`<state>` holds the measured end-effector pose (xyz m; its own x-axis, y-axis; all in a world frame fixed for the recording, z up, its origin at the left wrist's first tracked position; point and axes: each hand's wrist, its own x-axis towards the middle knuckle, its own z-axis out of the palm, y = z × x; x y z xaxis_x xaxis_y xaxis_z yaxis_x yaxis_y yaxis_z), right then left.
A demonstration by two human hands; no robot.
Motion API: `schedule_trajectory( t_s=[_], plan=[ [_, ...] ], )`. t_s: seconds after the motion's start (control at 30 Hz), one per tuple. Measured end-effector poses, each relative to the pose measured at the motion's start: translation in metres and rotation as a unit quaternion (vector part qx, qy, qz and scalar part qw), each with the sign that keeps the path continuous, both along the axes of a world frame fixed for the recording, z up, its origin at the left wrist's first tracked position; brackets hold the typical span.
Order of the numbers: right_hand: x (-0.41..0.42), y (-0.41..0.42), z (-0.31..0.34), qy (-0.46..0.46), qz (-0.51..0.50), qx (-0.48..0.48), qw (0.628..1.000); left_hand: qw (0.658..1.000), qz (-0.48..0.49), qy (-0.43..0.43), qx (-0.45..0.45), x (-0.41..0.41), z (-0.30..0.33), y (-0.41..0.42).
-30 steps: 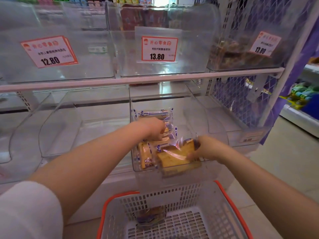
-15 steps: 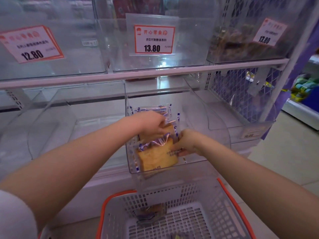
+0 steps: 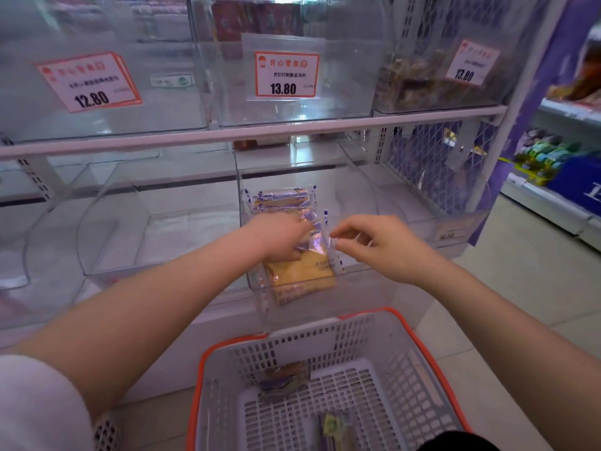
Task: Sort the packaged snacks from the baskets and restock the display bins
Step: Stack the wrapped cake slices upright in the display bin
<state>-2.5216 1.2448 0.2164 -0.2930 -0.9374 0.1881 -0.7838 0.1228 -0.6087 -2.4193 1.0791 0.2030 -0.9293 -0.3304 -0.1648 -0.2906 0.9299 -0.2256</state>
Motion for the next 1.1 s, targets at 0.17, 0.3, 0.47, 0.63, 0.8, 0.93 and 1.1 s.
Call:
schedule_trajectory(
  t_s=[0.17, 0.3, 0.47, 0.63, 0.8, 0.93, 1.1],
  plan=[
    [0.025, 0.037, -0.037, -0.011, 0.113, 0.149, 0.982, 0.982, -0.13, 0.131, 0.036, 0.045, -0.001, 0.053],
    [0.04, 0.04, -0.105, 0.003, 0.165, 0.394, 0.904, 0.986, -0.129, 0.058, 0.086, 0.072, -0.05, 0.088],
    [0.058, 0.041, -0.206, 0.043, 0.15, 0.492, 0.857, 0.984, -0.029, -0.079, 0.154, 0.092, -0.142, 0.094],
    [0.071, 0.057, -0.308, -0.01, 0.11, 0.555, 0.825, 0.954, 0.069, -0.127, 0.262, 0.113, -0.244, 0.09],
    [0.067, 0.07, -0.38, -0.077, -0.02, 0.61, 0.788, 0.914, 0.132, -0.173, 0.343, 0.125, -0.316, 0.091],
    [0.061, 0.07, -0.417, -0.09, -0.05, 0.62, 0.777, 0.883, 0.188, -0.168, 0.396, 0.131, -0.348, 0.095],
    [0.067, 0.071, -0.446, -0.091, -0.172, 0.574, 0.795, 0.792, 0.329, -0.067, 0.509, 0.146, -0.372, 0.111]
  ],
)
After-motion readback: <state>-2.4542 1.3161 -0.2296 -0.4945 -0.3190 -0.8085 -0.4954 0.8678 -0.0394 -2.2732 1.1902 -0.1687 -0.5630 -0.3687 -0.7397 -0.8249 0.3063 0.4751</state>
